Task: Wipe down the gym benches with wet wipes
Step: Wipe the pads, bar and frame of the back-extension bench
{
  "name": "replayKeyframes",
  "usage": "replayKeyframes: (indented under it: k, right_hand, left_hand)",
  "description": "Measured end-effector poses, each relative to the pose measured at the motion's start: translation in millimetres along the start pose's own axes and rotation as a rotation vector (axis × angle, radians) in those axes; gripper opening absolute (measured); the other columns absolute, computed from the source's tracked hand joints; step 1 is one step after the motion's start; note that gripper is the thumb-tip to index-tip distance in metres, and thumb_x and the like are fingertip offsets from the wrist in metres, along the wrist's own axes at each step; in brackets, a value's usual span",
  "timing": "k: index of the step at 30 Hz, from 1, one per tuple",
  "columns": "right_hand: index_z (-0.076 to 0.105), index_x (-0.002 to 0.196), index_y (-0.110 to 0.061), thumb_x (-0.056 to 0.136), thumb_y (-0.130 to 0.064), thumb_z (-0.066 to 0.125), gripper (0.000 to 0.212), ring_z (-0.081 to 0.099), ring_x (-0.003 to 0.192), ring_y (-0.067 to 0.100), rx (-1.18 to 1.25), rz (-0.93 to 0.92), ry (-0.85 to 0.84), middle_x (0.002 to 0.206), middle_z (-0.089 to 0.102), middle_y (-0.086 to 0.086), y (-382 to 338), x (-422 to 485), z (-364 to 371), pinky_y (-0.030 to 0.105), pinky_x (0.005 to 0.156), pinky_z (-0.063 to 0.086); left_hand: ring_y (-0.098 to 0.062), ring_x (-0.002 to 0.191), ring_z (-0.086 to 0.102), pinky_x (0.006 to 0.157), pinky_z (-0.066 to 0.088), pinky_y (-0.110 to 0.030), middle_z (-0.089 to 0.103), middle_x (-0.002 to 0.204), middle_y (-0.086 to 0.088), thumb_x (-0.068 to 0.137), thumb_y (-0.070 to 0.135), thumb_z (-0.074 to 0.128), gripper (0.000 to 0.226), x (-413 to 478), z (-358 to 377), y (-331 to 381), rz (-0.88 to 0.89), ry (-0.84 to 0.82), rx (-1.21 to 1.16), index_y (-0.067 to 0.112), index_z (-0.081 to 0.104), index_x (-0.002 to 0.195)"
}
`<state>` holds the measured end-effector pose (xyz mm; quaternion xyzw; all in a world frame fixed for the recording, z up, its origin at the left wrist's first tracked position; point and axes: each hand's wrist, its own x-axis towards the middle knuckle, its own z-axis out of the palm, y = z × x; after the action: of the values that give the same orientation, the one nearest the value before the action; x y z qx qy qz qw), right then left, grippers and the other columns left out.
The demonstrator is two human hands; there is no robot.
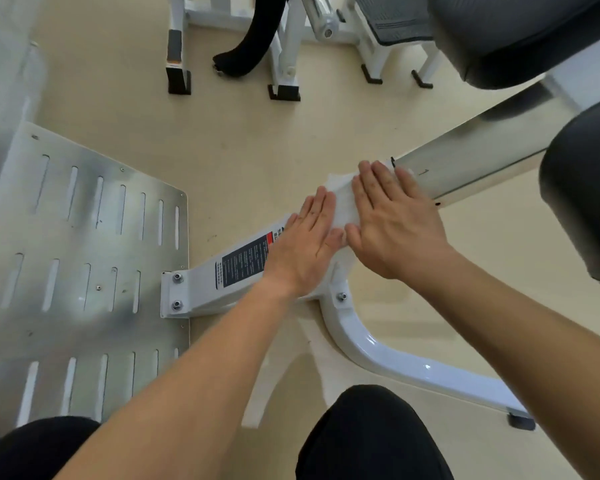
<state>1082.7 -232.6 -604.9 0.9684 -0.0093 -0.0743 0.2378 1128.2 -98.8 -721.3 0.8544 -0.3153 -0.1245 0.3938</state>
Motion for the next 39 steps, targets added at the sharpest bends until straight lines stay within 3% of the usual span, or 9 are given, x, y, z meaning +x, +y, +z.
replayKeyframes:
  k: [8, 11, 14, 16, 18, 22, 29, 35, 39]
  right_hand:
    - [-0.008, 0.159, -0.008, 0.102, -0.050, 0.011, 0.073, -0.012, 0.155, 0.025, -0.115, -0.314, -0.125, 0.166, -0.016, 0.012, -43, 13, 20, 0.045, 0.125, -0.002]
    - [-0.008, 0.158, -0.006, 0.103, -0.048, 0.015, 0.073, -0.010, 0.155, 0.028, -0.130, -0.363, -0.120, 0.166, -0.015, 0.014, -51, -9, 29, 0.047, 0.125, -0.001]
    - [0.022, 0.157, -0.003, 0.101, -0.030, 0.027, 0.063, 0.018, 0.153, 0.034, -0.074, -0.395, 0.002, 0.165, 0.017, 0.021, -49, -24, 40, 0.049, 0.123, 0.017]
    - [0.055, 0.139, -0.001, 0.095, -0.014, 0.027, 0.054, 0.047, 0.138, 0.035, 0.012, -0.394, 0.231, 0.148, 0.050, 0.021, -47, -28, 53, 0.048, 0.113, 0.034]
    - [0.067, 0.122, -0.002, 0.097, -0.005, 0.025, 0.048, 0.059, 0.125, 0.033, 0.081, -0.387, 0.424, 0.134, 0.063, 0.018, -48, -25, 66, 0.046, 0.106, 0.039]
    - [0.072, 0.094, -0.012, 0.093, -0.002, 0.047, 0.027, 0.068, 0.102, 0.028, 0.210, -0.329, 0.630, 0.105, 0.074, 0.007, -77, -11, 77, 0.039, 0.087, 0.046]
    - [0.072, 0.088, -0.019, 0.073, 0.000, 0.069, 0.024, 0.064, 0.083, 0.028, 0.445, -0.243, 0.516, 0.095, 0.075, -0.003, -112, -17, 77, 0.037, 0.069, 0.043]
    - [0.078, 0.089, -0.026, 0.081, -0.015, 0.078, 0.014, 0.055, 0.077, 0.029, 0.634, -0.114, 0.321, 0.089, 0.061, 0.000, -150, -42, 99, 0.034, 0.065, 0.035]
    - [0.076, 0.105, -0.027, 0.093, -0.023, 0.068, 0.015, 0.062, 0.076, 0.012, 1.130, 0.041, -0.022, 0.091, 0.063, -0.010, -160, -43, 142, 0.034, 0.071, 0.051]
  left_hand:
    - [-0.004, 0.153, -0.011, 0.126, 0.004, -0.033, -0.012, 0.166, 0.011, 0.097, 0.057, 0.003, 0.068, -62, 20, -55, -0.096, 0.030, 0.086, 0.028, -0.006, 0.157]
    - [-0.004, 0.153, -0.004, 0.126, 0.013, -0.033, -0.002, 0.167, 0.011, 0.101, 0.053, 0.011, 0.065, -79, 28, -52, -0.109, 0.103, 0.088, 0.024, 0.006, 0.159]
    - [-0.006, 0.150, 0.023, 0.116, 0.030, -0.025, 0.023, 0.163, 0.008, 0.101, 0.052, 0.026, 0.062, -77, 27, -40, -0.158, 0.215, 0.119, 0.023, 0.033, 0.156]
    - [-0.011, 0.131, 0.055, 0.097, 0.051, -0.029, 0.053, 0.147, 0.002, 0.099, 0.043, 0.049, 0.047, -73, 22, -37, -0.093, 0.373, 0.166, 0.021, 0.059, 0.139]
    - [-0.016, 0.100, 0.073, 0.073, 0.062, -0.033, 0.073, 0.119, 0.001, 0.088, 0.028, 0.073, 0.029, -67, 16, -45, -0.006, 0.501, 0.201, 0.019, 0.074, 0.115]
    - [-0.022, 0.060, 0.064, 0.050, 0.050, -0.028, 0.069, 0.073, 0.003, 0.076, 0.017, 0.084, 0.011, -57, -2, -56, 0.064, 0.440, 0.241, 0.017, 0.074, 0.082]
    - [0.003, 0.069, 0.057, 0.064, 0.038, -0.013, 0.059, 0.067, 0.026, 0.081, 0.034, 0.080, 0.008, -91, -51, -66, -0.216, 0.056, 0.028, 0.031, 0.073, 0.084]
    - [-0.001, 0.065, 0.054, 0.066, 0.042, -0.017, 0.064, 0.082, 0.012, 0.076, 0.029, 0.086, 0.014, -126, -24, -81, -0.383, 0.186, -0.270, 0.034, 0.073, 0.077]
    - [-0.003, 0.059, 0.057, 0.061, 0.047, -0.019, 0.069, 0.077, 0.008, 0.081, 0.020, 0.083, 0.019, -126, 20, -97, -0.521, 0.234, -0.429, 0.033, 0.071, 0.075]
